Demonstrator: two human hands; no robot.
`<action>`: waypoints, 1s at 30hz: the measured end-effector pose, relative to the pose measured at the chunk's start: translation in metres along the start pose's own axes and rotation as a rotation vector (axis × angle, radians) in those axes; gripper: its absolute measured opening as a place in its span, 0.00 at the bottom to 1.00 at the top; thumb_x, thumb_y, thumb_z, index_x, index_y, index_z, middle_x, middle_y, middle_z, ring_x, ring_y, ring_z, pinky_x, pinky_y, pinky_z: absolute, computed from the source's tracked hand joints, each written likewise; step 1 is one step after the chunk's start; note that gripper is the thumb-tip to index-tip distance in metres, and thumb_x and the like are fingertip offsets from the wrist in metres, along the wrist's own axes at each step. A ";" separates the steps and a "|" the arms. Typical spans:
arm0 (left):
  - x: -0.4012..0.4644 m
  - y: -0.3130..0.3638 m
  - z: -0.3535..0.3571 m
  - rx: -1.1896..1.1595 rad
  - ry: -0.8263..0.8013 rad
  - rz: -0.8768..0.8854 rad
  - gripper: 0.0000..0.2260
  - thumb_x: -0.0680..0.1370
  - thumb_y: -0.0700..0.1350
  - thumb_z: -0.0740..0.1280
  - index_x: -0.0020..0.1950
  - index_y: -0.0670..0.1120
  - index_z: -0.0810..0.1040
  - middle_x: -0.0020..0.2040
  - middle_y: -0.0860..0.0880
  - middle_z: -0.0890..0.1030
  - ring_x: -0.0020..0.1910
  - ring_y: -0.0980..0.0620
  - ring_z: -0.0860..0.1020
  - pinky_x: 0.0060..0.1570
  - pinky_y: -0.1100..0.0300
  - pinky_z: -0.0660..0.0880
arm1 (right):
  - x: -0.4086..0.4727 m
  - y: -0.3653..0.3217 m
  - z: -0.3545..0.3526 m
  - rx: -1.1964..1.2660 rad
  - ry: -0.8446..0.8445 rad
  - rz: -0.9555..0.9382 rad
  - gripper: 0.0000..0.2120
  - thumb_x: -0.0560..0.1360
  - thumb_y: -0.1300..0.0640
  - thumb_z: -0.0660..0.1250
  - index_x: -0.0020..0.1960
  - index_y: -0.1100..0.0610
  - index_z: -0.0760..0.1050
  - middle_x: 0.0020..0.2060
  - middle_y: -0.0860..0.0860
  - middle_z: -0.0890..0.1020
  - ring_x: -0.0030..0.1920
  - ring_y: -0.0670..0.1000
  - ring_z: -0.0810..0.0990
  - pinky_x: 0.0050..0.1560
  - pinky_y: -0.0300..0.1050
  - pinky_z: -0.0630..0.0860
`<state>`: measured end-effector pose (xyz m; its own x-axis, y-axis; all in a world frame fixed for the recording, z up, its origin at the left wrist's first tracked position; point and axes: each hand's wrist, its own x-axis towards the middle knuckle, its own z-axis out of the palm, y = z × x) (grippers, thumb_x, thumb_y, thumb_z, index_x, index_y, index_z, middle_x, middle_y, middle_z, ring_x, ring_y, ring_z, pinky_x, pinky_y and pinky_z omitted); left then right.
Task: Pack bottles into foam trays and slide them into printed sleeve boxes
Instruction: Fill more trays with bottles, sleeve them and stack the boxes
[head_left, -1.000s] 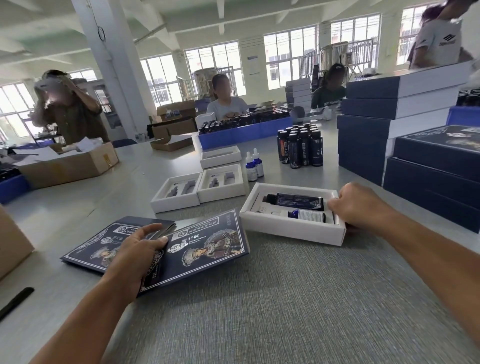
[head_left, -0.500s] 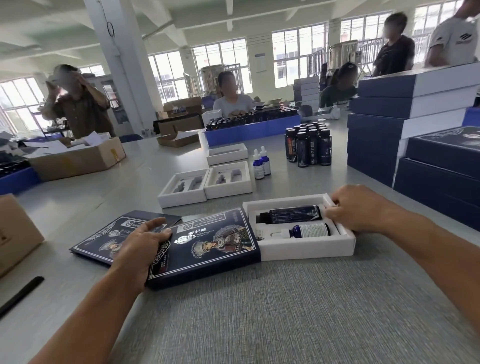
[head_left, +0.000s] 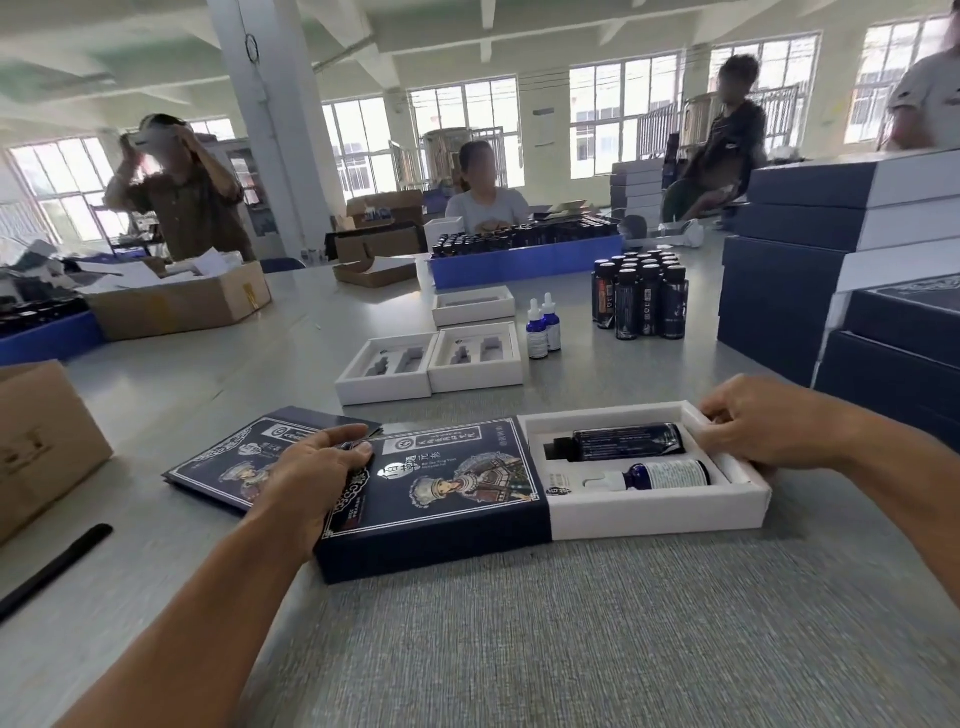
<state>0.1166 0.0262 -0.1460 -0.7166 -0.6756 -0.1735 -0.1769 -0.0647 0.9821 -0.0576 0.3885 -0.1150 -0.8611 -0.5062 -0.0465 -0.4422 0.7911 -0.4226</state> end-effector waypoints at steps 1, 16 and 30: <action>0.000 0.000 0.000 -0.005 0.001 -0.005 0.08 0.77 0.39 0.68 0.53 0.49 0.81 0.37 0.46 0.85 0.33 0.47 0.84 0.26 0.59 0.78 | 0.000 0.000 -0.001 0.006 -0.008 0.005 0.08 0.77 0.57 0.68 0.43 0.59 0.82 0.38 0.56 0.85 0.36 0.56 0.84 0.35 0.46 0.80; -0.009 0.007 0.007 0.063 -0.030 0.019 0.08 0.75 0.39 0.71 0.53 0.49 0.82 0.47 0.42 0.85 0.48 0.40 0.83 0.50 0.47 0.80 | -0.003 -0.016 0.007 -0.141 0.082 -0.008 0.14 0.79 0.52 0.65 0.35 0.51 0.76 0.32 0.48 0.78 0.30 0.45 0.73 0.30 0.37 0.63; -0.024 0.006 0.020 0.198 -0.210 0.112 0.17 0.74 0.50 0.72 0.63 0.59 0.77 0.63 0.52 0.75 0.61 0.49 0.72 0.62 0.50 0.68 | -0.001 -0.042 0.036 0.252 0.077 -0.027 0.21 0.80 0.45 0.63 0.34 0.56 0.73 0.26 0.49 0.74 0.26 0.47 0.71 0.29 0.41 0.67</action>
<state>0.1191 0.0569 -0.1374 -0.8589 -0.5028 -0.0970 -0.2025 0.1595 0.9662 -0.0287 0.3435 -0.1298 -0.8707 -0.4907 0.0330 -0.3972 0.6619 -0.6357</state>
